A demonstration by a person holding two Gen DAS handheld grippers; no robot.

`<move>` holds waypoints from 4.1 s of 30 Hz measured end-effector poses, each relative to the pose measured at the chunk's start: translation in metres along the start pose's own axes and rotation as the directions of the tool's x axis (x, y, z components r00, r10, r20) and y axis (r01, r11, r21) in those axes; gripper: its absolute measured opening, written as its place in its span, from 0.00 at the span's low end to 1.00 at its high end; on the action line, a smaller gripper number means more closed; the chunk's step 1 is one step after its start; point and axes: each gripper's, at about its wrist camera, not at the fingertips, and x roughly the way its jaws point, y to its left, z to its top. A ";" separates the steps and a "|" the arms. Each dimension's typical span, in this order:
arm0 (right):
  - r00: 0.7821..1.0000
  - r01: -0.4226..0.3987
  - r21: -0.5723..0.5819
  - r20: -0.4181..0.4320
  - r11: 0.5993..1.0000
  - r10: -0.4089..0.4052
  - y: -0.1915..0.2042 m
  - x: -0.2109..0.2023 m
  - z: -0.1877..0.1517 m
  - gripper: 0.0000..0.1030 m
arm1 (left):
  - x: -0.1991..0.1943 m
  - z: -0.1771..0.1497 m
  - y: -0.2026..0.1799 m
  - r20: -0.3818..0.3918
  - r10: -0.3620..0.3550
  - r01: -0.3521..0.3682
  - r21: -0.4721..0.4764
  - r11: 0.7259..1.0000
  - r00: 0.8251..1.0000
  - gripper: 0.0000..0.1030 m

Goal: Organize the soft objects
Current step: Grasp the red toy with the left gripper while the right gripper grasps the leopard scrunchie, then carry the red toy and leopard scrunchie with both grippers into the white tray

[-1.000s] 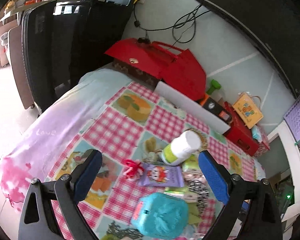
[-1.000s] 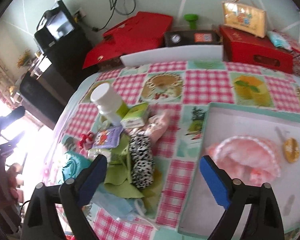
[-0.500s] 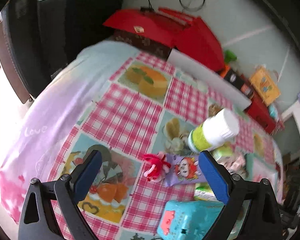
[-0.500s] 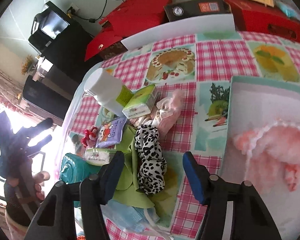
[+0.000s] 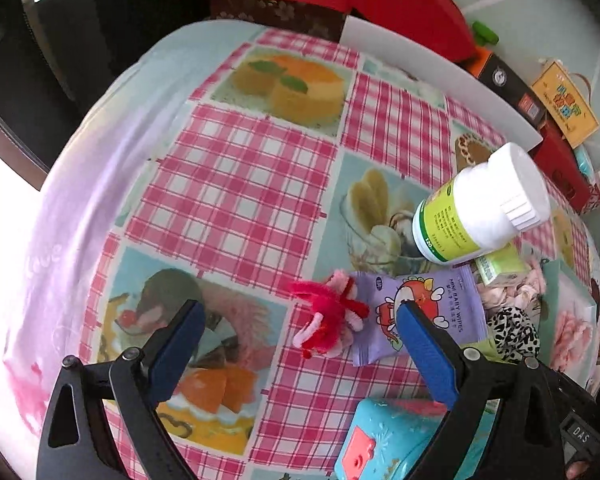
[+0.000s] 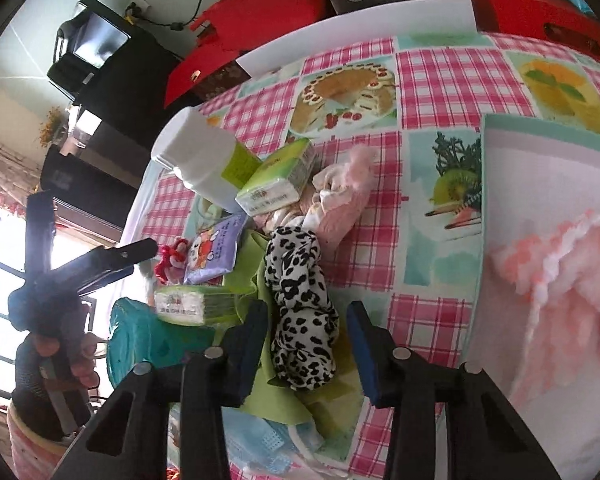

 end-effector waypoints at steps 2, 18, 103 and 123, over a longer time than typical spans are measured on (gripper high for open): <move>1.000 -0.009 -0.002 -0.004 1.000 0.009 0.001 0.002 0.000 0.35 | 0.005 0.001 -0.002 -0.021 -0.007 0.007 0.002 1.000 1.000 0.77; 1.000 -0.012 0.020 0.001 1.000 0.012 -0.006 0.001 0.000 0.19 | 0.019 0.000 -0.018 -0.026 0.012 -0.010 0.068 0.998 1.000 0.30; 0.736 0.390 0.499 0.336 0.774 -0.588 -0.203 -0.251 -0.027 0.15 | -0.063 -0.114 -0.303 0.115 -0.321 0.255 0.386 0.886 0.940 0.31; 0.771 0.517 0.448 0.127 0.730 -0.624 -0.220 -0.194 -0.024 0.17 | 0.003 -0.142 -0.319 -0.033 -0.215 0.207 0.442 0.873 0.976 0.31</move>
